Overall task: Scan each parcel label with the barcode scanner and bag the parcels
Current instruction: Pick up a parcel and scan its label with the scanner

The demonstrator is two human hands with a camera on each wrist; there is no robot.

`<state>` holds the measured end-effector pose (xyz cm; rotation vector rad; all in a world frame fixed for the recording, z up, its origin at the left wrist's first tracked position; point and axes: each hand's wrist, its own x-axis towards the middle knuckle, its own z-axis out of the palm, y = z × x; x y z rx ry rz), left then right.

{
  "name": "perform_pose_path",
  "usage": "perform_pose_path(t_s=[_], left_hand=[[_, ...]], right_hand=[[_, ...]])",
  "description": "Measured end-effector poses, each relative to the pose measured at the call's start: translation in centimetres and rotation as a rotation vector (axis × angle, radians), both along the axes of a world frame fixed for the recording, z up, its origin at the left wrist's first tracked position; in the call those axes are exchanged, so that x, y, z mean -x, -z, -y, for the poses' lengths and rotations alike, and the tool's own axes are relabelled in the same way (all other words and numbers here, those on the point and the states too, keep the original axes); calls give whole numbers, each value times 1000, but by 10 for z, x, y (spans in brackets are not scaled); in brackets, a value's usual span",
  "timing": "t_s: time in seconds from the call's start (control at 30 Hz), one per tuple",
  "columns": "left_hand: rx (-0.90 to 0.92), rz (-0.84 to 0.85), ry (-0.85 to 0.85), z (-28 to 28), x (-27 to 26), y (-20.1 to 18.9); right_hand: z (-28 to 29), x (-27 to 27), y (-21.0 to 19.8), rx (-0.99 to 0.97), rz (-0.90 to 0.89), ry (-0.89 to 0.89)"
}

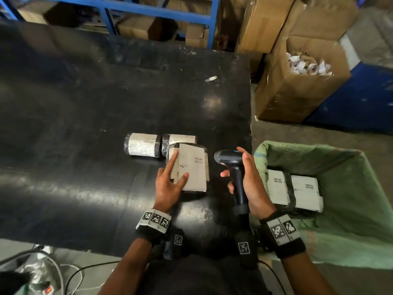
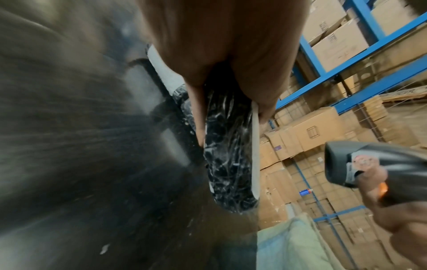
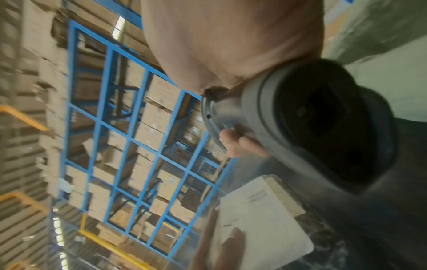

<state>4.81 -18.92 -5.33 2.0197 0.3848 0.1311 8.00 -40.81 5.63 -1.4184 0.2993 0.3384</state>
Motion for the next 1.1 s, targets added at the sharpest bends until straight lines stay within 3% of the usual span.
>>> perform_pose_path(t_s=[0.27,0.8,0.93,1.1], left_hand=[[30,153,-70,9,-16,-25],[59,106,-117,11,-2,-30],[59,87,-137,8,4,-30],[46,95,-160,1,13,-35]], right_hand=[[-8,10,-49,-47,123,-44],[-5,25,-51,-37,114,-65],[-7,19,-30,25,80,-35],[-10,5,38,205,-35,-23]])
